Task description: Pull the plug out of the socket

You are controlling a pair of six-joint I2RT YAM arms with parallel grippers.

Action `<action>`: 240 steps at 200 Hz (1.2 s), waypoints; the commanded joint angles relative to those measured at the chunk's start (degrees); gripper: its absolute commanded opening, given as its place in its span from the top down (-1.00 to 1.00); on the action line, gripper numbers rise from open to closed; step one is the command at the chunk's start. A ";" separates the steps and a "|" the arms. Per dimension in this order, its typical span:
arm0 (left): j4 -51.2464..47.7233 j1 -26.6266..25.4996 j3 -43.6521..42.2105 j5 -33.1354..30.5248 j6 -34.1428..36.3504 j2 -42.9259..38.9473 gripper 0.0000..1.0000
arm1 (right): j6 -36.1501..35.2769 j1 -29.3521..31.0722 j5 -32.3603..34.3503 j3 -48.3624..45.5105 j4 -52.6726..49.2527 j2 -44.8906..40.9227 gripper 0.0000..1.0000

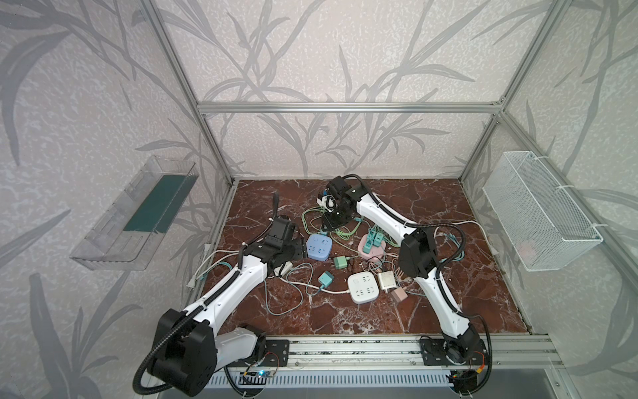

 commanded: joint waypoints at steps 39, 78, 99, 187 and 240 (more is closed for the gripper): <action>-0.64 -0.27 -0.78 -0.89 -0.40 -1.32 -0.50 | 2.21 1.22 -4.27 13.38 -1.04 8.32 0.05; -0.66 -0.30 -1.11 -1.07 -0.49 -1.43 -0.50 | 4.45 1.38 -5.62 13.42 1.71 9.79 0.05; -0.33 -0.32 -1.28 -1.05 -0.60 -1.18 -0.50 | 5.42 1.85 -6.14 13.25 2.86 10.23 0.19; -0.67 -0.38 -0.97 -1.08 -0.85 -1.86 -0.49 | 3.94 3.19 -3.41 12.35 3.94 8.50 0.01; 4.41 -4.33 -1.98 -4.25 -0.82 -6.14 -0.55 | 0.77 2.84 -0.70 5.10 7.60 -0.40 -0.19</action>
